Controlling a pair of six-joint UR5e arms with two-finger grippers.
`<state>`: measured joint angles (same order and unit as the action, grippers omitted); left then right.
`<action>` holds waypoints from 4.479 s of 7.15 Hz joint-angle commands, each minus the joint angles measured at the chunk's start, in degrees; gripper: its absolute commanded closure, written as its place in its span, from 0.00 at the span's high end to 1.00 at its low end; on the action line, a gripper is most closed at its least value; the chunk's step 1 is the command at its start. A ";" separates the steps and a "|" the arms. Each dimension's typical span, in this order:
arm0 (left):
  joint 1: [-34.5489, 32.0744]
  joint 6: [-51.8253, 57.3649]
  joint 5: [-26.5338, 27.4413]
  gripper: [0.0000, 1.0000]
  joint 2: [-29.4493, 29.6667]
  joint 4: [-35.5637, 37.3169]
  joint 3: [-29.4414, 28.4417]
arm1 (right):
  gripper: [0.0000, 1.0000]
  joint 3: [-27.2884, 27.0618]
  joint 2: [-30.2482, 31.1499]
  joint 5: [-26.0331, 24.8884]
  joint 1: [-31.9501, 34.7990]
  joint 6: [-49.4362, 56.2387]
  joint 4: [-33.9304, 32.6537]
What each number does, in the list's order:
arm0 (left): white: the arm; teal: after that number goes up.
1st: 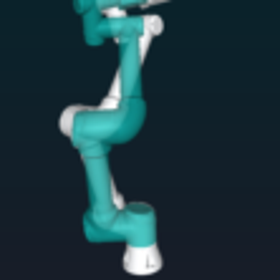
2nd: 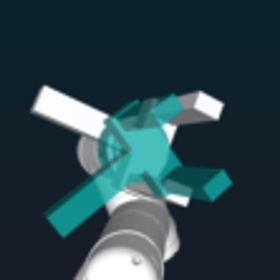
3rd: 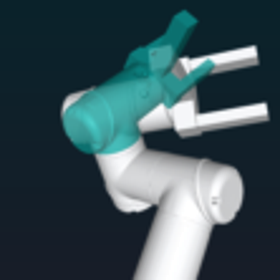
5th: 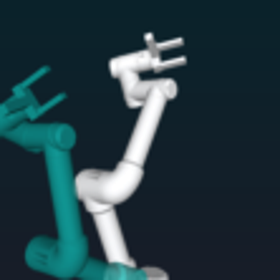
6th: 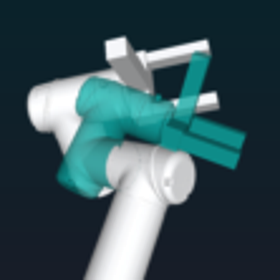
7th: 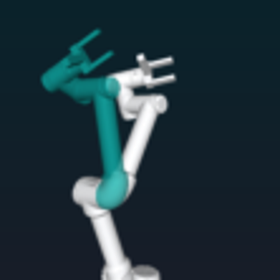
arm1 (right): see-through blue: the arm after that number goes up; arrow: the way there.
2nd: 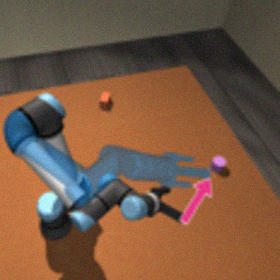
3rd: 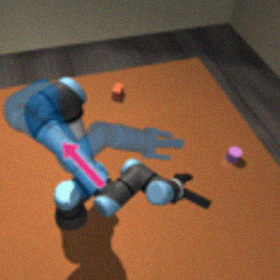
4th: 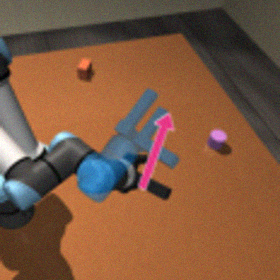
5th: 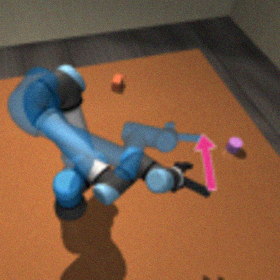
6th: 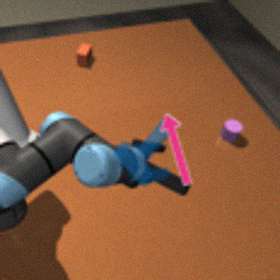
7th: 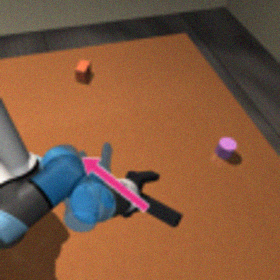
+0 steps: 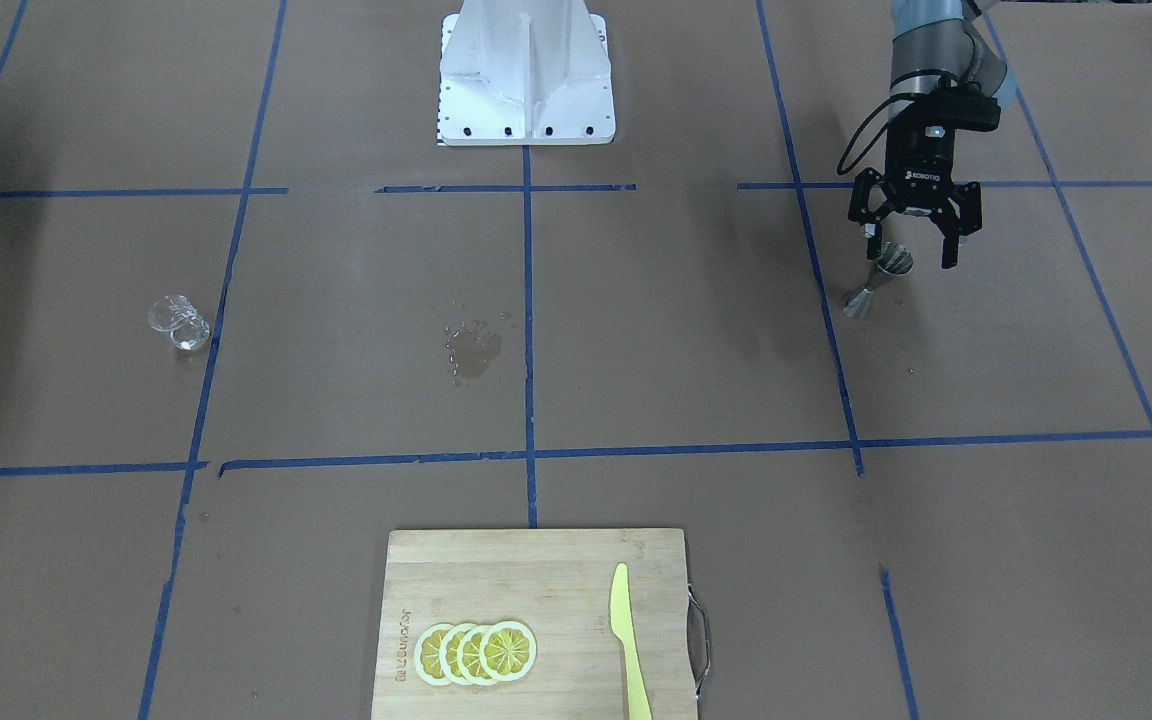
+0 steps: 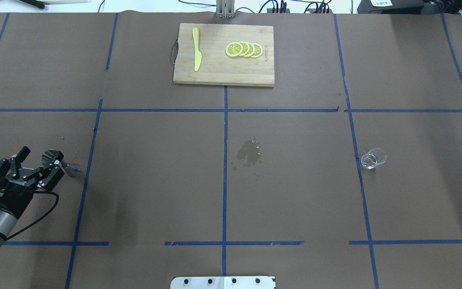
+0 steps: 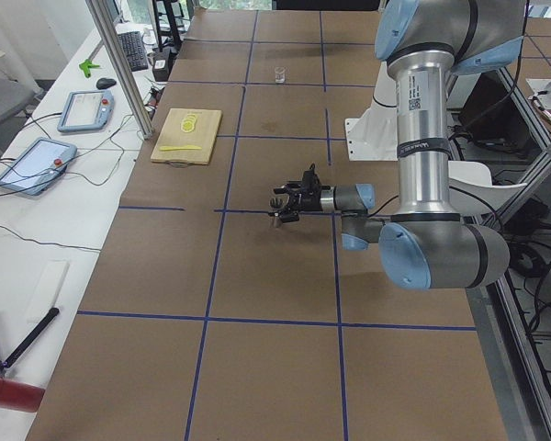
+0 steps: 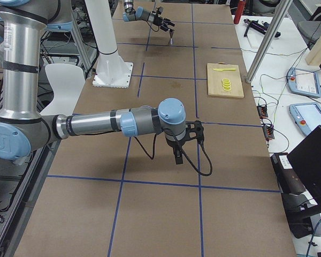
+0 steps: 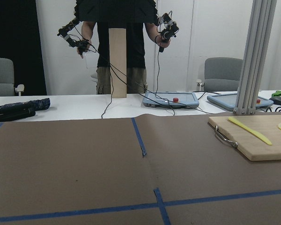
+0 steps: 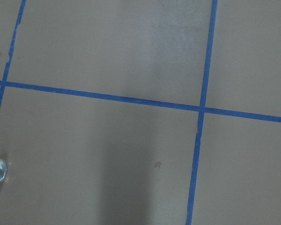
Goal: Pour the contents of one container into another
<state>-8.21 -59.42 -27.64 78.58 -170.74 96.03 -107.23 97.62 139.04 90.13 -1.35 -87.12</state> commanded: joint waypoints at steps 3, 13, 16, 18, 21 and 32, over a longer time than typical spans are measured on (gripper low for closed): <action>2.76 -3.25 3.73 1.00 5.00 -0.12 -8.04 | 1.00 0.01 0.29 0.00 0.48 0.03 0.02; 2.76 -3.16 3.30 0.20 6.15 -0.29 -8.50 | 1.00 -0.08 0.29 0.00 0.66 0.03 0.02; 2.59 -3.07 3.30 0.21 5.18 -2.32 -8.84 | 1.00 -0.08 0.29 0.00 0.66 0.03 0.02; 2.59 -2.64 3.30 0.00 5.27 -4.50 -8.15 | 1.00 -0.17 0.29 0.00 0.74 0.03 0.02; 2.33 5.93 3.12 0.00 6.32 -11.43 -5.70 | 1.00 0.01 0.29 0.00 0.92 0.03 0.02; -24.65 49.66 -80.31 0.00 29.90 -15.07 -6.53 | 1.00 -0.26 1.79 0.00 2.50 0.03 0.02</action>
<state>-30.75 -12.82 -98.65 102.03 -186.75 92.85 -107.46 99.36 139.11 92.54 -1.18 -87.10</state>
